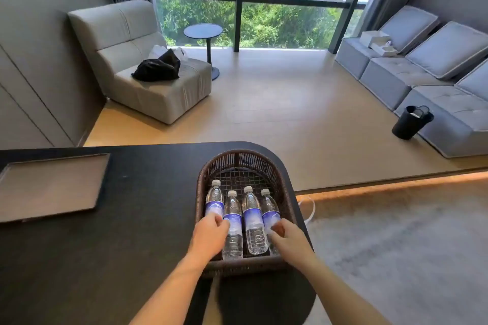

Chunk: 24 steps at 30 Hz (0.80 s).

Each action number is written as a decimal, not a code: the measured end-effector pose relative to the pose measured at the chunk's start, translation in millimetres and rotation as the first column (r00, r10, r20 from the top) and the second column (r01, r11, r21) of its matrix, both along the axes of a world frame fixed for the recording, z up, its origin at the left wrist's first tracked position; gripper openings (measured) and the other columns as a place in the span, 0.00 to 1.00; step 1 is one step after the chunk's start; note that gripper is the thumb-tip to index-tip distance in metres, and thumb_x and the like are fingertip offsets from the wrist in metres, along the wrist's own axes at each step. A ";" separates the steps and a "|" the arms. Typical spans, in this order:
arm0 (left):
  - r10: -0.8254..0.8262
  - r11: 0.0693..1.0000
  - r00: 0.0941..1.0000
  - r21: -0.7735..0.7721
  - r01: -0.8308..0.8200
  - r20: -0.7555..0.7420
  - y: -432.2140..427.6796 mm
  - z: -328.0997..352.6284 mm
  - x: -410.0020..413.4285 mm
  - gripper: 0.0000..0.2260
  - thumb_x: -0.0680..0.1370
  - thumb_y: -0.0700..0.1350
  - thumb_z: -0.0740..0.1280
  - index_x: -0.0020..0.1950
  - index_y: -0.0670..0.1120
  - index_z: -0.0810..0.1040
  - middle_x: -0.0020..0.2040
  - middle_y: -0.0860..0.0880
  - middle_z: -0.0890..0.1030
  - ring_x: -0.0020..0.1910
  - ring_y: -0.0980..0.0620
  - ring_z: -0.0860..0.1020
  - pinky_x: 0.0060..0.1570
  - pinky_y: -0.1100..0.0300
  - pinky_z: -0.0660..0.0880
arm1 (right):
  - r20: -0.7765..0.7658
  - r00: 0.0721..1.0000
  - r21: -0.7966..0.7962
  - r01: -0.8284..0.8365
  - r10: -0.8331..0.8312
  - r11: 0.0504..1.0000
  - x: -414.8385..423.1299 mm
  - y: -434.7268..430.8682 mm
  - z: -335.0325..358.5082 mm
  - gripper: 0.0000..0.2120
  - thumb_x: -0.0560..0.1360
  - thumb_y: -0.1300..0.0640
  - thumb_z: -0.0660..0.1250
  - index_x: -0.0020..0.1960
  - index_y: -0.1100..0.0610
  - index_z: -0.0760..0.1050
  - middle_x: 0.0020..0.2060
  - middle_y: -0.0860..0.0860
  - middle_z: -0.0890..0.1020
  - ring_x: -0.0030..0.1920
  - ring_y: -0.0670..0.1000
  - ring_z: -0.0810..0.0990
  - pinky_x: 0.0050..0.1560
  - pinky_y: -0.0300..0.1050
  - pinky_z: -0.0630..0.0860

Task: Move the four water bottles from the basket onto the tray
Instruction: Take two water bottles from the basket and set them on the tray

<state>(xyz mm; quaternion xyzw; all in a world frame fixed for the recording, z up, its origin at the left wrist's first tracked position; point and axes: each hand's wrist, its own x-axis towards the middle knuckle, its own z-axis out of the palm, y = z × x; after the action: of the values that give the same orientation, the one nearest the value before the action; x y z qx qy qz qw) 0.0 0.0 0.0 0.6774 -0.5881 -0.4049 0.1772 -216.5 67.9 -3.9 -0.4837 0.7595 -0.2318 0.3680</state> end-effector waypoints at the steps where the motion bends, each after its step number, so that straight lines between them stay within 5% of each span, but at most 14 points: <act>1: -0.006 1.000 1.000 -0.004 0.006 -0.020 -19.1 -6.5 -2.8 0.09 0.76 0.49 0.65 0.42 0.44 0.78 0.39 0.48 0.82 0.40 0.49 0.79 0.36 0.55 0.72 | 0.013 1.000 0.004 -0.002 0.002 1.000 0.4 -20.1 -6.5 0.02 0.79 0.52 0.69 0.48 0.50 0.77 0.42 0.47 0.83 0.43 0.43 0.81 0.42 0.39 0.76; 5: -0.074 0.995 0.996 0.068 0.071 0.048 -81.1 -23.3 -18.8 0.15 0.78 0.48 0.65 0.59 0.39 0.78 0.57 0.40 0.81 0.57 0.39 0.78 0.55 0.50 0.74 | -0.045 0.999 0.113 -0.021 0.027 0.993 2.4 -89.7 -20.5 0.07 0.77 0.51 0.69 0.52 0.52 0.76 0.47 0.48 0.81 0.48 0.50 0.80 0.49 0.48 0.77; 11: -0.181 0.981 0.941 0.122 0.151 0.287 -129.4 -56.1 -37.1 0.32 0.80 0.53 0.67 0.75 0.34 0.63 0.71 0.37 0.71 0.69 0.39 0.71 0.67 0.49 0.67 | -0.114 0.981 0.273 -0.118 0.154 0.955 3.6 -156.0 -55.0 0.13 0.77 0.47 0.72 0.54 0.53 0.73 0.49 0.50 0.81 0.53 0.55 0.81 0.50 0.50 0.75; 16: -0.261 0.965 0.866 0.138 0.223 0.427 -152.4 -77.1 -44.8 0.32 0.82 0.54 0.63 0.77 0.32 0.62 0.72 0.36 0.70 0.69 0.41 0.72 0.68 0.52 0.67 | -0.202 0.941 0.391 -0.179 0.274 0.903 4.1 -183.8 -72.3 0.19 0.75 0.45 0.74 0.57 0.56 0.75 0.53 0.54 0.83 0.54 0.57 0.81 0.55 0.53 0.78; 24: -0.203 0.975 0.916 0.157 0.157 0.346 -162.2 -83.7 -46.0 0.25 0.79 0.53 0.71 0.68 0.38 0.73 0.65 0.39 0.74 0.64 0.40 0.74 0.64 0.50 0.70 | -0.118 0.981 0.355 -0.103 0.154 0.929 1.0 -181.1 -63.3 0.19 0.69 0.48 0.81 0.51 0.55 0.77 0.50 0.53 0.82 0.50 0.54 0.82 0.55 0.57 0.80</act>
<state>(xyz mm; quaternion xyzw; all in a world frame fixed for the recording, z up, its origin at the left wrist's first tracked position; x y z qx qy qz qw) -46.0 -162.2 -83.7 0.6929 -0.6437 -0.3246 -0.0146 -215.6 -113.2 -67.1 -0.4754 0.7796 -0.0342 0.4063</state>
